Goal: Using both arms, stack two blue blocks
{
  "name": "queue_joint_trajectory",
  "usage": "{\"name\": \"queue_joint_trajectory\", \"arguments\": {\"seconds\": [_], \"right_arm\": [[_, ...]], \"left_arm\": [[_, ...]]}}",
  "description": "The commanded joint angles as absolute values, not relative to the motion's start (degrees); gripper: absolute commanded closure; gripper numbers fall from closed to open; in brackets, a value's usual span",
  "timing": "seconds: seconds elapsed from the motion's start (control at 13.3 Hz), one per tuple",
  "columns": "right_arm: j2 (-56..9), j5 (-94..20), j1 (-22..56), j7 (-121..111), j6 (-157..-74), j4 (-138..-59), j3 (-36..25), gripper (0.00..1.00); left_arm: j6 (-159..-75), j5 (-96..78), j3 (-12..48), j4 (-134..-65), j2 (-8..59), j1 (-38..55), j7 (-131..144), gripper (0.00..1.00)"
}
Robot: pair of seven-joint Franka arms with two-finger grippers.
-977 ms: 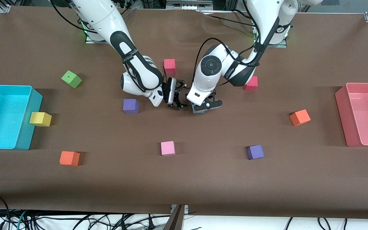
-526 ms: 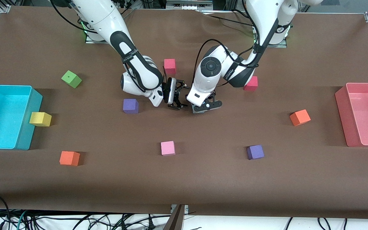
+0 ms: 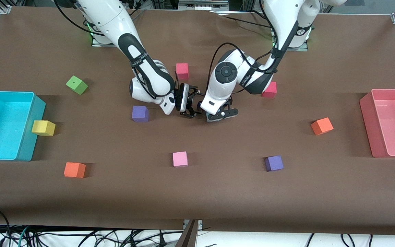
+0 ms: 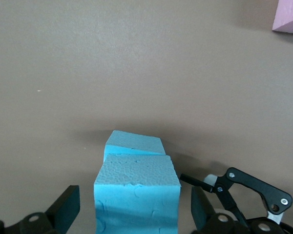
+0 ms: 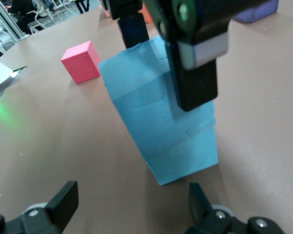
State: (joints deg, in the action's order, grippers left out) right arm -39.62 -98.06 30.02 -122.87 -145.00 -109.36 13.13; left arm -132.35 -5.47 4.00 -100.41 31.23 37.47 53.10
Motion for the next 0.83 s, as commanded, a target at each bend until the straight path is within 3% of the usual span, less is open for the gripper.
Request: {"name": "queue_joint_trajectory", "arguments": {"seconds": [0.0,0.53,0.75], "right_arm": [[-40.1,-99.6,29.7,-124.6,-144.4,-108.9,13.3,0.0],[-40.0,-99.5,29.7,-124.7,-144.4,-109.1,13.4,0.0],[-40.0,-99.5,29.6,-125.0,-144.5,-109.1,13.3,0.0]], "left_arm": [[-131.9,-5.3,3.6,-100.2,29.2,37.3,53.4,0.0],[-129.4,-5.4,3.8,-101.8,21.6,31.4,52.7,0.0],[-122.2,-5.4,5.2,-101.9,16.0,25.9,52.2,0.0]]}}
